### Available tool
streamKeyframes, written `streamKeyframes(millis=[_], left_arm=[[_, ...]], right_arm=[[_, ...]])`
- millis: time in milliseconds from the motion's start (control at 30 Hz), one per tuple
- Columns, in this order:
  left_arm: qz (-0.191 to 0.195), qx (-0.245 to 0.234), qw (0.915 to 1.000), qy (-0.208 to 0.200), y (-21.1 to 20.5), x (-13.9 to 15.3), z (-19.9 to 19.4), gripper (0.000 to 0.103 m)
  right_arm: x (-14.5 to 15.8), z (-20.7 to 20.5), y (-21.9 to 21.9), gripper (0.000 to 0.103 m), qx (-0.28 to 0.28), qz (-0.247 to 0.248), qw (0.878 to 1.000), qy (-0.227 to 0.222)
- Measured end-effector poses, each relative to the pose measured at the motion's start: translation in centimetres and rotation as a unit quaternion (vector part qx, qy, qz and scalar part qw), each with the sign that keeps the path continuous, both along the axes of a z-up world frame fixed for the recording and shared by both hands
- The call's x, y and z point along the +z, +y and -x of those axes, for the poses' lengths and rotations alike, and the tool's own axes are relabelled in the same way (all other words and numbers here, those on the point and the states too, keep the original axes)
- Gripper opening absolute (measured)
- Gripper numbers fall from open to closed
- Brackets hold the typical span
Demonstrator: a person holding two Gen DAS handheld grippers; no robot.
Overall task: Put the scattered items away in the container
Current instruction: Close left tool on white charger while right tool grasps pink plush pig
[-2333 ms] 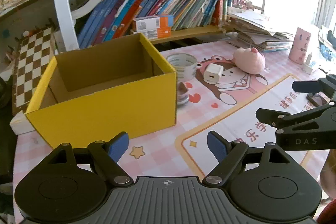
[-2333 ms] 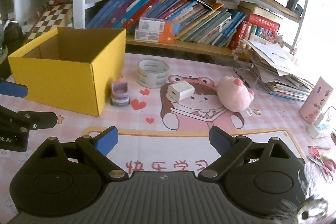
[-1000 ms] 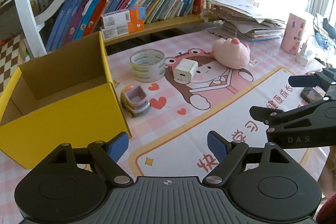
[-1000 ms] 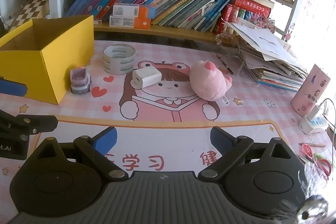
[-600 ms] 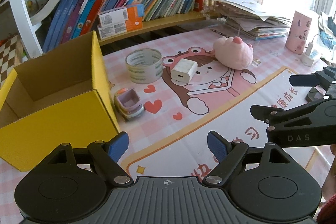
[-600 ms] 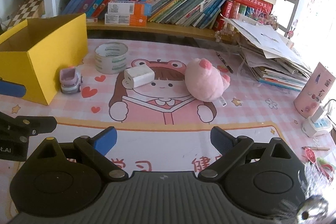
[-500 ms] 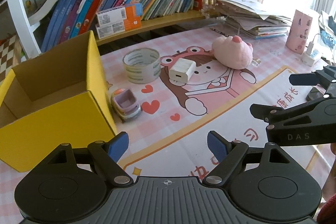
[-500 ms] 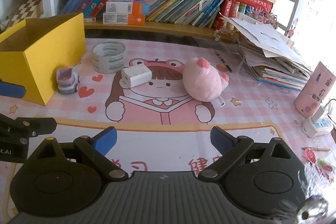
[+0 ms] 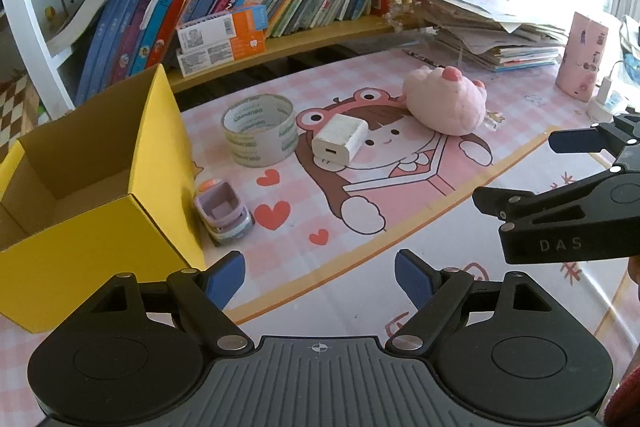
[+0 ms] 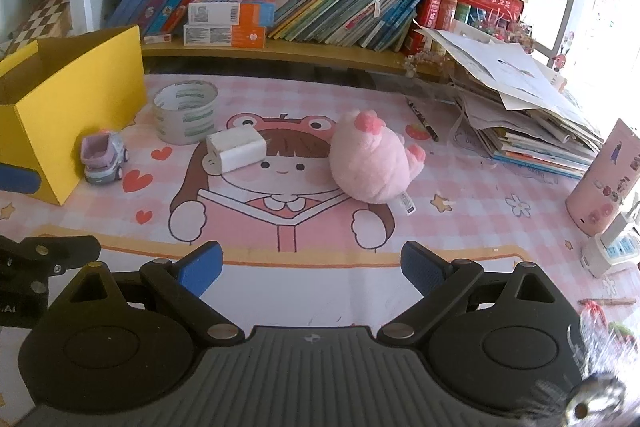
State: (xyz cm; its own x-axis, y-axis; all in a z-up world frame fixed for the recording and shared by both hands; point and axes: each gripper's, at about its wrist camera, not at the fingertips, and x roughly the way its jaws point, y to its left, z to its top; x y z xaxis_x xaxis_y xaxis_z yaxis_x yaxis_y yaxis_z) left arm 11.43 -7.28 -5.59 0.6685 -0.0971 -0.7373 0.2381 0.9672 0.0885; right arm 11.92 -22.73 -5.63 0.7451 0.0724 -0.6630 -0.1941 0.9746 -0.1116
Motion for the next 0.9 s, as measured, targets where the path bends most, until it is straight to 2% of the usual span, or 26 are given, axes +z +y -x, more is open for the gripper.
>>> streamKeyframes(millis=[900], left_arm=[[-0.05,0.005,0.9984,-0.025,-3.1,0.1,-4.6,0.084]], right_arm=[[-0.6,-4.1,-2.3,0.097,-0.001,-0.018,1.0,-0.014]])
